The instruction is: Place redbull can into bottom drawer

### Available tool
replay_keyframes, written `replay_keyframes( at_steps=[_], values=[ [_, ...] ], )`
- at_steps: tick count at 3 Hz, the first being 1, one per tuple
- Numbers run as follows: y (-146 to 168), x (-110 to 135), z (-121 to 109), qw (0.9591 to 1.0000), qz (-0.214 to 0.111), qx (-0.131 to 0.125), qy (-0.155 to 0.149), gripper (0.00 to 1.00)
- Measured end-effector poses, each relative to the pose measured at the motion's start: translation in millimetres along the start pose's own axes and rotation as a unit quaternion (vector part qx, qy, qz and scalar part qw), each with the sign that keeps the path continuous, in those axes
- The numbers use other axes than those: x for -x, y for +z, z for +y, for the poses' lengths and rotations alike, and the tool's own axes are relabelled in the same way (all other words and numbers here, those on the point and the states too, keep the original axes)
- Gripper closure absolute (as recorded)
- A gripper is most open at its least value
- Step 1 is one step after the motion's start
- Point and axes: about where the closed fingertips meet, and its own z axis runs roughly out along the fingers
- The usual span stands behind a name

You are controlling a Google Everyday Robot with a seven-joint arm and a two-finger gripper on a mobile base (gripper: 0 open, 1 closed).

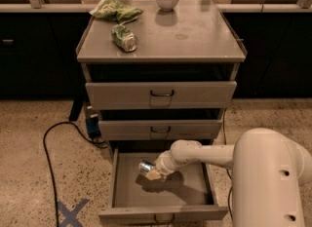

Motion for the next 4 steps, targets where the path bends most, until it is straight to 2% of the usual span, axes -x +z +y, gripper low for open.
replay_keyframes(
  at_steps=[1,2,3,4],
  values=[
    [27,-15,-19,0.9998,-0.007,-0.012,0.017,1.00],
    [67,-29,-41,0.9988,-0.025,-0.017,0.038,1.00],
    [110,-52,-52,0.9978,-0.016,-0.006,0.064,1.00],
    [141,-76,-59,0.9958,0.009,0.009,0.090,1.00]
  ],
)
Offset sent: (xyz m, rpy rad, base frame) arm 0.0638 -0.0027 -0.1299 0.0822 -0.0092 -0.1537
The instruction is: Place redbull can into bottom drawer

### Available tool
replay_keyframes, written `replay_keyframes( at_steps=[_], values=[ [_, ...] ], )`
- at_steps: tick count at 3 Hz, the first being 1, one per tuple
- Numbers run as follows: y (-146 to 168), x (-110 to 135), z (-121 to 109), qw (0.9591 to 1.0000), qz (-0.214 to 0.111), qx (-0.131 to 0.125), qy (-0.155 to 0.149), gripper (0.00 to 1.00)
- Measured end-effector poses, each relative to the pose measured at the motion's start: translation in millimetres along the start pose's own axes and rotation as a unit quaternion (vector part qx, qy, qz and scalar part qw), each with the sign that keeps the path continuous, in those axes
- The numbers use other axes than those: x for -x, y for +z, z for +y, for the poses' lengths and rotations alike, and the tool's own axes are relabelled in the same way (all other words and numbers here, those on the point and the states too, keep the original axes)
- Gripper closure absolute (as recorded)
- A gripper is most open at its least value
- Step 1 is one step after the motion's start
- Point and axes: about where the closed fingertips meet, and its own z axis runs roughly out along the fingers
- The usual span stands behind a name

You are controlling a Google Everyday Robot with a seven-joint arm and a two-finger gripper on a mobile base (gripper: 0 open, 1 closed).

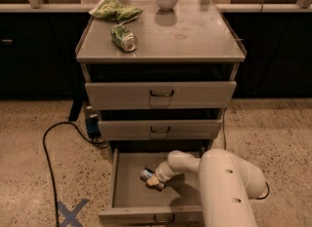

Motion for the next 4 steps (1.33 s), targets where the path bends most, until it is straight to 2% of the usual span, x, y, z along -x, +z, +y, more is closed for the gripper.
replay_keyframes(
  at_steps=[1,2,3,4],
  values=[
    [1,-1,3,1.0000,0.001,0.003,-0.001,1.00],
    [29,-14,6,0.9995,0.012,0.023,0.016,1.00],
    [31,-16,-3,0.9996,0.009,0.017,0.022,0.81],
    [31,-16,-2,0.9996,0.010,0.018,0.021,0.58]
  ],
)
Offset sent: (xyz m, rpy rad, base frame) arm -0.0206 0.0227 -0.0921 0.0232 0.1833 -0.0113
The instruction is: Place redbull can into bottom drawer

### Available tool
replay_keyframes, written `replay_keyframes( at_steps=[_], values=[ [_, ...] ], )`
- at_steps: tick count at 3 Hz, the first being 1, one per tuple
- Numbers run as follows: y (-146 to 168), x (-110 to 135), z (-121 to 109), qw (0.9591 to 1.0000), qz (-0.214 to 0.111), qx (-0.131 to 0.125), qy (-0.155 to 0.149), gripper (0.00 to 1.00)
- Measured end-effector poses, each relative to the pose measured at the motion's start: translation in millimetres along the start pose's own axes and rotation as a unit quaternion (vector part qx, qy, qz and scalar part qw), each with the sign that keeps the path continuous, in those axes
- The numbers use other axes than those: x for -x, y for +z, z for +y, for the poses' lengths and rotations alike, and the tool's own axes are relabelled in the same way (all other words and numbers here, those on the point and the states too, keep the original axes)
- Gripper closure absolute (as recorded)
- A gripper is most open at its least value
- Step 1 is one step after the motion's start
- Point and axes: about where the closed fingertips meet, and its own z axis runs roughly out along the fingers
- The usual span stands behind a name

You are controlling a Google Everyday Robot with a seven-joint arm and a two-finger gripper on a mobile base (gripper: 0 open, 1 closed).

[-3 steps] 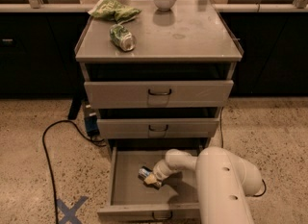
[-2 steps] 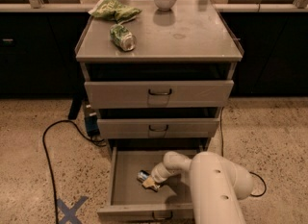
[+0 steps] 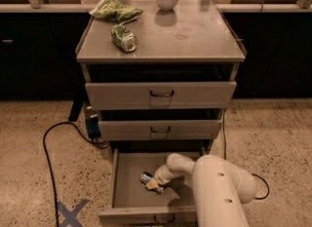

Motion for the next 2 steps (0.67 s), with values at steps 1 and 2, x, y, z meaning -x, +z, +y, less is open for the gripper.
replay_keyframes(
  at_steps=[1,2],
  values=[
    [0.0,0.0,0.0,1.0000,0.000,0.000,0.000,0.35],
    [0.1,0.0,0.0,1.0000,0.000,0.000,0.000,0.11]
  ],
)
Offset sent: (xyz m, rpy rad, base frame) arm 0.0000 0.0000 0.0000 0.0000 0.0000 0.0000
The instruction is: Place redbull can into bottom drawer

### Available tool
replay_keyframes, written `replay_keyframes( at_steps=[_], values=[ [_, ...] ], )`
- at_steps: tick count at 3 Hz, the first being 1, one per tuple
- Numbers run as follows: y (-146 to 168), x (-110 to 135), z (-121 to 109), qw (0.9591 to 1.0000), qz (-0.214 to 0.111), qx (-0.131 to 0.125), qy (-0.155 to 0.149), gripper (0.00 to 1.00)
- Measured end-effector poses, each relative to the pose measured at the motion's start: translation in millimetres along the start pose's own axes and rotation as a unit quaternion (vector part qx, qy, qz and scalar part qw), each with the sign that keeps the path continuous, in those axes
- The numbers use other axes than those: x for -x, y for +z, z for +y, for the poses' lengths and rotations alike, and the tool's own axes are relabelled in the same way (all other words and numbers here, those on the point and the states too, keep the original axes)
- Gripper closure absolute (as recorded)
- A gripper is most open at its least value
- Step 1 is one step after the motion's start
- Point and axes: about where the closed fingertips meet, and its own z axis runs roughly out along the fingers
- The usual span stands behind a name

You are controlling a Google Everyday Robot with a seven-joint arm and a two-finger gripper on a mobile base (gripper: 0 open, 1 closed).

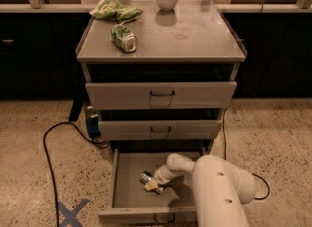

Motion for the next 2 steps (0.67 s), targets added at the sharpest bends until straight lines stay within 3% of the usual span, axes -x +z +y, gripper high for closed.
replay_keyframes(
  at_steps=[1,2],
  values=[
    [0.0,0.0,0.0,1.0000,0.000,0.000,0.000,0.00],
    [0.0,0.0,0.0,1.0000,0.000,0.000,0.000,0.00]
  ],
)
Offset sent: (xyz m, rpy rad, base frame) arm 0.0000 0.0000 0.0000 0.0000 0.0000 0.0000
